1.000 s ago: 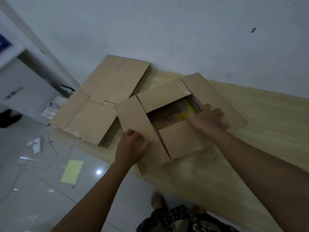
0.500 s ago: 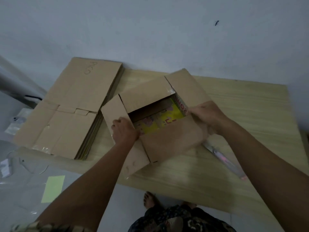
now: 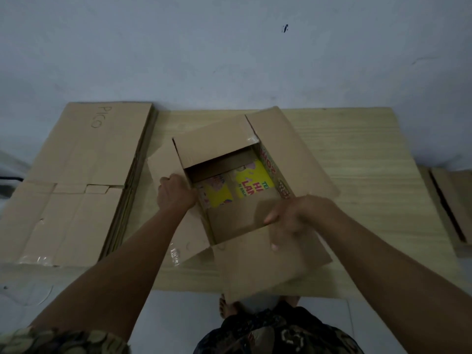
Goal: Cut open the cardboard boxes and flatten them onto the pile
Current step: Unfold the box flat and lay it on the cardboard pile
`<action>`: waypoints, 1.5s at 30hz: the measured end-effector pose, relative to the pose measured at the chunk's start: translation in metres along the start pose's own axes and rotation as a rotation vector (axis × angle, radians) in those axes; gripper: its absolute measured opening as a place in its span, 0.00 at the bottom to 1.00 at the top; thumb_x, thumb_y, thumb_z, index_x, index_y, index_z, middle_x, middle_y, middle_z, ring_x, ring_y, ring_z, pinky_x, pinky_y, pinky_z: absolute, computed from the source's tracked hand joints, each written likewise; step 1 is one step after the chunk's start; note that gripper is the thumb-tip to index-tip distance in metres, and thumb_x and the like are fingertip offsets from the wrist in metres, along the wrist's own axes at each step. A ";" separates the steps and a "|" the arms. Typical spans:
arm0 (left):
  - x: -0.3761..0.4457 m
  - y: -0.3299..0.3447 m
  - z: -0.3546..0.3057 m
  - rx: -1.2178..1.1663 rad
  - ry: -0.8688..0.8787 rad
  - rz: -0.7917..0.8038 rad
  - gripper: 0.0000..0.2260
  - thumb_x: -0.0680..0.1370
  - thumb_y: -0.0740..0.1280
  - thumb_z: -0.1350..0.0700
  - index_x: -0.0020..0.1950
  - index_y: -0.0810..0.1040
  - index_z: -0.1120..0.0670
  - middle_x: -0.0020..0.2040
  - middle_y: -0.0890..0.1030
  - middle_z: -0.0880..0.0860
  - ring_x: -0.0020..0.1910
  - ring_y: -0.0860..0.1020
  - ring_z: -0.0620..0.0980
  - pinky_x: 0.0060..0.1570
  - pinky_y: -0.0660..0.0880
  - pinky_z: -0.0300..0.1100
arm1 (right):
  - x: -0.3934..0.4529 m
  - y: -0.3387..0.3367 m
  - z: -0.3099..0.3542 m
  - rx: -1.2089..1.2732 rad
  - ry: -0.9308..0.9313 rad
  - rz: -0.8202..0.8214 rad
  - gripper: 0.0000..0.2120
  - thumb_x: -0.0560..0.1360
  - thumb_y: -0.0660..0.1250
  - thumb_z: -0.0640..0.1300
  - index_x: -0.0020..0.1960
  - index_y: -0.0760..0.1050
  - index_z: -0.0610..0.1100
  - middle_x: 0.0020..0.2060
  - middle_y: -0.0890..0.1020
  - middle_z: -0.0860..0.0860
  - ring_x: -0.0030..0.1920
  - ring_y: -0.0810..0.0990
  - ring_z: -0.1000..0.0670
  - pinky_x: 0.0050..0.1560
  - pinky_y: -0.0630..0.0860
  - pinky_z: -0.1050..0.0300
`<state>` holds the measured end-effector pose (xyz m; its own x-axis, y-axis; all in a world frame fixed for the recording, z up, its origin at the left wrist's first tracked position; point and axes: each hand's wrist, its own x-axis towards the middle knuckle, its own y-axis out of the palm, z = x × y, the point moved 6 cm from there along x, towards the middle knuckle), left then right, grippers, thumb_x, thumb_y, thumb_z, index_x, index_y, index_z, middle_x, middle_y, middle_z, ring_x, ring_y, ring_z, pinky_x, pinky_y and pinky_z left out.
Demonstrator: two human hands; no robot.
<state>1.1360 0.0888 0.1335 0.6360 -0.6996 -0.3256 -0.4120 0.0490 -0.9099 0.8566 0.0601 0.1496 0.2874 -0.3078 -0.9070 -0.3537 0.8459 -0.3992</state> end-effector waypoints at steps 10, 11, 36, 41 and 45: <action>-0.006 0.005 0.001 -0.005 0.084 -0.034 0.19 0.79 0.68 0.49 0.64 0.73 0.61 0.64 0.74 0.62 0.62 0.76 0.65 0.55 0.74 0.55 | 0.004 -0.005 0.012 0.162 0.063 -0.236 0.22 0.68 0.75 0.62 0.60 0.80 0.63 0.68 0.75 0.56 0.75 0.66 0.47 0.69 0.41 0.19; -0.007 0.005 0.002 0.002 0.098 -0.047 0.18 0.79 0.67 0.50 0.63 0.73 0.60 0.63 0.75 0.61 0.61 0.76 0.64 0.53 0.74 0.54 | 0.003 -0.016 0.011 0.255 0.035 -0.348 0.17 0.67 0.74 0.65 0.54 0.81 0.65 0.64 0.78 0.56 0.73 0.70 0.47 0.72 0.46 0.22; -0.012 0.018 0.006 0.069 0.294 -0.006 0.26 0.86 0.55 0.52 0.83 0.52 0.57 0.82 0.57 0.55 0.77 0.65 0.56 0.66 0.71 0.51 | 0.080 -0.162 0.023 -0.070 0.046 -1.086 0.45 0.77 0.69 0.52 0.82 0.42 0.55 0.81 0.40 0.47 0.81 0.40 0.40 0.71 0.41 0.22; -0.014 0.020 0.004 0.045 0.292 -0.035 0.26 0.86 0.57 0.53 0.83 0.55 0.57 0.82 0.59 0.54 0.76 0.67 0.56 0.66 0.71 0.51 | 0.107 -0.181 0.015 0.058 0.105 -0.996 0.28 0.81 0.61 0.41 0.78 0.57 0.57 0.79 0.58 0.48 0.79 0.53 0.40 0.70 0.40 0.21; -0.015 0.022 0.004 0.040 0.277 -0.053 0.26 0.86 0.57 0.53 0.83 0.55 0.56 0.82 0.60 0.53 0.75 0.69 0.56 0.66 0.71 0.51 | 0.103 -0.190 0.013 0.121 0.084 -1.024 0.19 0.80 0.59 0.37 0.66 0.74 0.54 0.63 0.77 0.49 0.70 0.69 0.41 0.70 0.42 0.20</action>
<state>1.1201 0.1038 0.1172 0.4516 -0.8696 -0.1996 -0.3535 0.0310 -0.9349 0.9653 -0.1262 0.1338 0.3351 -0.9303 -0.1488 0.1185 0.1983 -0.9730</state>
